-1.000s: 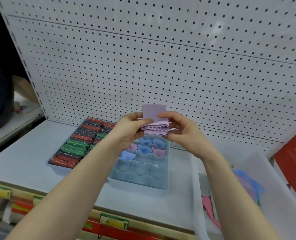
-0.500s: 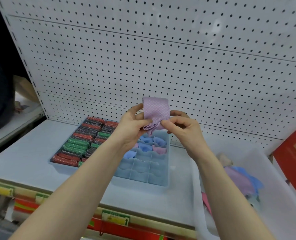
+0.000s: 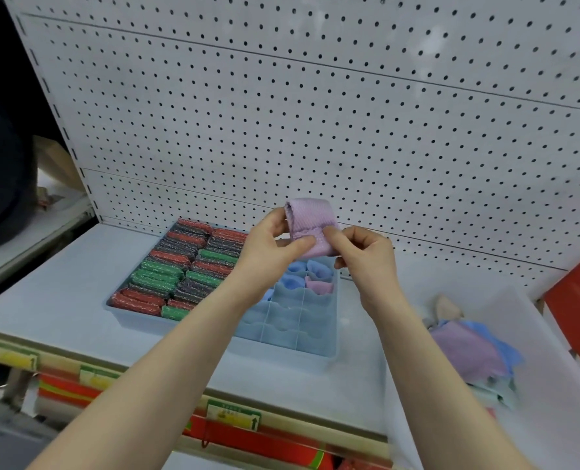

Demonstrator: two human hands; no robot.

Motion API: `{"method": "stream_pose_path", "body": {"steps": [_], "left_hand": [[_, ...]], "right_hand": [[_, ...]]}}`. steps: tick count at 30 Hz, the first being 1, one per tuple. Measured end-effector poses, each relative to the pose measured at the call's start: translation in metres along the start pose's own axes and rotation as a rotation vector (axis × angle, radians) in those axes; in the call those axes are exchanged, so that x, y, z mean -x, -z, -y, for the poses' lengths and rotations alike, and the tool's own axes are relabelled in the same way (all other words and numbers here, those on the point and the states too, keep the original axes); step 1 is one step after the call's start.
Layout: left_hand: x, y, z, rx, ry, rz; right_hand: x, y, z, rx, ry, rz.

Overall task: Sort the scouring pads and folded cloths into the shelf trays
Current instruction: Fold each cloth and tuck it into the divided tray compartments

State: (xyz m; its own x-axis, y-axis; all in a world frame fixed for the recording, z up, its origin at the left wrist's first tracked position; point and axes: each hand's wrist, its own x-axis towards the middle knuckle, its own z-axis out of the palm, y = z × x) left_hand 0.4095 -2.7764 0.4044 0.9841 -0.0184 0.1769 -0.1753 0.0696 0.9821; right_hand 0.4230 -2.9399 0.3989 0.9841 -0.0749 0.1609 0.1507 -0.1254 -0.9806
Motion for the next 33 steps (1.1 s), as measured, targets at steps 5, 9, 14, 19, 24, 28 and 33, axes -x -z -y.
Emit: {"method": "stream_pose_path", "body": {"steps": [5, 9, 14, 19, 24, 28, 33], "left_hand": [[0.002, 0.013, 0.006, 0.151, 0.019, 0.156], [0.000, 0.021, 0.016, 0.072, 0.004, 0.147], [0.000, 0.030, 0.033, 0.033, 0.096, 0.076], [-0.001, 0.045, 0.049, 0.018, 0.191, 0.089], [-0.005, 0.061, 0.070, -0.152, 0.160, 0.073], [-0.010, 0.073, 0.090, -0.267, 0.147, 0.150], [-0.023, 0.086, 0.121, -0.830, -0.156, 0.196]], "right_hand": [[-0.001, 0.015, -0.002, -0.205, -0.189, 0.405], [-0.001, 0.017, -0.008, -0.248, -0.187, 0.478], [0.000, 0.000, -0.021, -0.258, -0.214, 0.401], [0.002, -0.023, -0.037, -0.198, -0.285, 0.347], [-0.008, -0.032, -0.055, -0.132, -0.457, 0.358], [-0.009, -0.043, -0.075, -0.007, -0.514, 0.371], [-0.015, -0.043, -0.107, 0.579, -0.316, 0.052]]}}
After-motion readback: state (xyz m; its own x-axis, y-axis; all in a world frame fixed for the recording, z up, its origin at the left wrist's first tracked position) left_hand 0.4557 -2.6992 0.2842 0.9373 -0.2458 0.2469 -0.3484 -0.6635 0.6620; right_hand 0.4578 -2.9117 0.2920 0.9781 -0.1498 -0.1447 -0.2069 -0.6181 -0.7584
